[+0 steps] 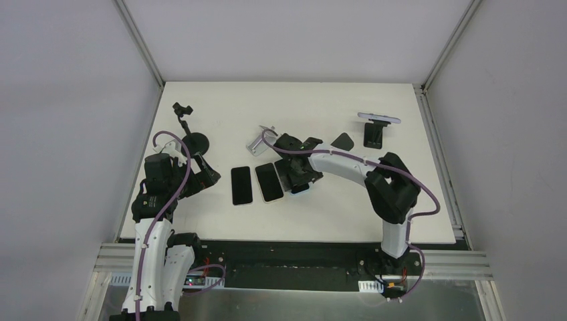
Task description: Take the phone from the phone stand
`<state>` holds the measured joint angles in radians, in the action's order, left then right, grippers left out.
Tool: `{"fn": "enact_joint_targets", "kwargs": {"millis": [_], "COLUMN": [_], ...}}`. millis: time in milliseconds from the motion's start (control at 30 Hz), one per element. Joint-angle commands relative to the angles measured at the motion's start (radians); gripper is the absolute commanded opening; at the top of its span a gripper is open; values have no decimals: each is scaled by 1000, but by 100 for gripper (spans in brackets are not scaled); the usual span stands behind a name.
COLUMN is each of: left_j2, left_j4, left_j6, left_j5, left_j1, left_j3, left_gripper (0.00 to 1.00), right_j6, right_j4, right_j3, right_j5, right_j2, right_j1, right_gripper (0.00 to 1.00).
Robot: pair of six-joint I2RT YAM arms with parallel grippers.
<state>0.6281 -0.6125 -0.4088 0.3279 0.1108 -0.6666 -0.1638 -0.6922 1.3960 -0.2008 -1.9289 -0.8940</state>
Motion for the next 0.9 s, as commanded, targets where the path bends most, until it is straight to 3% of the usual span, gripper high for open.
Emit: {"fn": "enact_joint_targets", "kwargs": {"millis": [0, 267, 433, 667, 867], "left_j2": [-1, -8, -10, -10, -10], "left_j4": [-4, -4, -4, -4, -4], "left_j6": [-5, -7, -7, -7, -8], "left_j5": [-9, -10, -11, -2, 1], "left_j1": [-5, -3, -4, -3, -3], "left_j3": [-16, -16, -16, -17, -17], "left_gripper": [100, 100, 100, 100, 100], "right_j6": [1, -38, -113, -299, -546], "right_j4": [-62, -126, -127, -133, -82], "right_j3": [12, 65, 75, 70, 25], "right_j5": [-54, -66, -61, -8, 143], "right_j2": [176, 404, 544, 671, 682], "right_j1": [32, 136, 264, 600, 936], "right_gripper": [88, 88, 88, 88, 88]}}
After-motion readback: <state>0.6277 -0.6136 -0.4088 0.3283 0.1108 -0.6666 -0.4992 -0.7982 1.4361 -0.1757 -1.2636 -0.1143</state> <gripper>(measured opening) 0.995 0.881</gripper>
